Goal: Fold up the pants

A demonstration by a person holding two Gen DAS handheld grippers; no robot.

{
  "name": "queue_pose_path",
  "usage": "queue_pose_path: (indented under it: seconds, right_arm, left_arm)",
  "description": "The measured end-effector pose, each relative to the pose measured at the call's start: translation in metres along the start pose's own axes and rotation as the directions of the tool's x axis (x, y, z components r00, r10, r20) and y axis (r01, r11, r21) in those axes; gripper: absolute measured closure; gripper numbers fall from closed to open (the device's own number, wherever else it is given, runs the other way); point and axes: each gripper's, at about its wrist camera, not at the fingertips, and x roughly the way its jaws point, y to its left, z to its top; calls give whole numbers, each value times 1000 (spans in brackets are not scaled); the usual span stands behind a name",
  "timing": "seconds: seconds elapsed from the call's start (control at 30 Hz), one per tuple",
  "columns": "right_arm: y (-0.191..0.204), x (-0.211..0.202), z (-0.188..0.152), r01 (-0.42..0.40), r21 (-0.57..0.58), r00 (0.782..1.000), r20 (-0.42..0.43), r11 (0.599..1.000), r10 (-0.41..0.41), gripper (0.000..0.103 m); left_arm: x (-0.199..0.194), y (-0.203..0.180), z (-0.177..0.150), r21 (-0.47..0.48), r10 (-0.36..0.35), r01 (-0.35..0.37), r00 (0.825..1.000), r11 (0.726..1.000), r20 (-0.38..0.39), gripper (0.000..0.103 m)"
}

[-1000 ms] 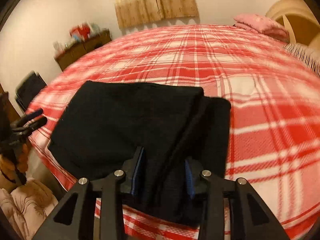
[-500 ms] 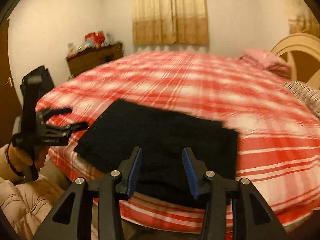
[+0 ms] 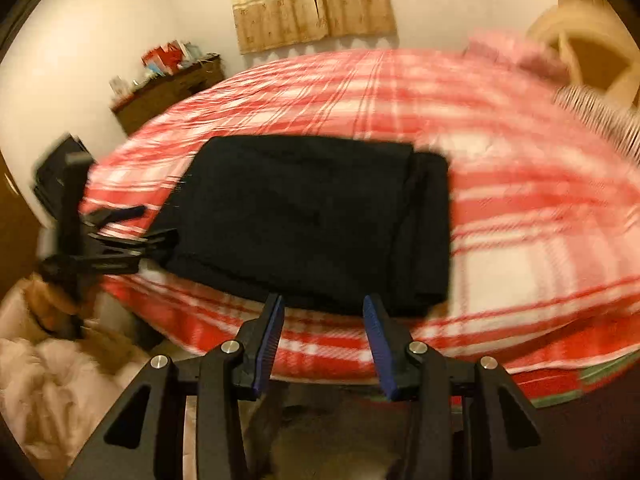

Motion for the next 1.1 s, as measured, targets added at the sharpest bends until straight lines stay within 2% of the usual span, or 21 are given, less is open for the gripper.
queue_pose_path:
  seconds: [0.07, 0.13, 0.17, 0.27, 0.33, 0.43, 0.63, 0.7, 0.8, 0.97, 1.0, 1.03, 1.1]
  right_arm:
    - [13, -8, 7, -7, -45, 999, 42, 999, 9, 59]
    - [28, -14, 15, -79, -60, 992, 90, 995, 84, 59]
    - [38, -12, 19, -139, -75, 985, 97, 987, 146, 59]
    - [72, 11, 25, -221, -150, 972, 46, 964, 230, 59]
    - [88, 27, 27, -257, -176, 965, 6, 950, 262, 59]
    - [105, 49, 24, -282, -207, 959, -36, 937, 281, 59]
    - [146, 72, 22, -200, -390, 978, -31, 899, 205, 59]
    - [150, 84, 27, -230, -371, 972, -40, 900, 232, 59]
    - [152, 94, 34, -313, -315, 948, -52, 896, 313, 59]
    - [173, 106, 33, -282, -407, 957, -64, 869, 281, 59]
    - [171, 106, 36, -291, -395, 955, -65, 872, 289, 59]
    - [166, 105, 39, -314, -362, 948, -69, 878, 311, 59]
    - [142, 104, 52, -410, -208, 911, -59, 888, 407, 59]
  left_arm:
    - [-12, 12, -3, 1, 22, -22, 999, 1000, 31, 4]
    - [-19, 30, -3, -17, 57, -57, 997, 998, 53, 4]
    - [-23, 42, -3, -34, 95, -93, 994, 995, 61, 4]
    - [-27, 69, -5, -70, 156, -152, 986, 986, 55, 4]
    - [-27, 79, -8, -89, 142, -138, 989, 986, 42, 4]
    - [-27, 72, -14, -60, 104, -101, 993, 993, 56, 4]
    - [-14, 42, -20, 45, 69, -71, 997, 996, 46, 4]
    - [-11, 40, -21, 65, 82, -84, 996, 994, 36, 4]
    - [-11, 48, -23, 71, 102, -105, 994, 992, 34, 4]
    - [-16, 68, -25, 21, 82, -83, 996, 996, 32, 4]
    - [-16, 68, -26, 18, 66, -67, 997, 998, 33, 4]
    - [-16, 67, -27, 18, 45, -45, 998, 999, 34, 4]
    - [-15, 61, -27, 39, 13, -15, 999, 999, 41, 4]
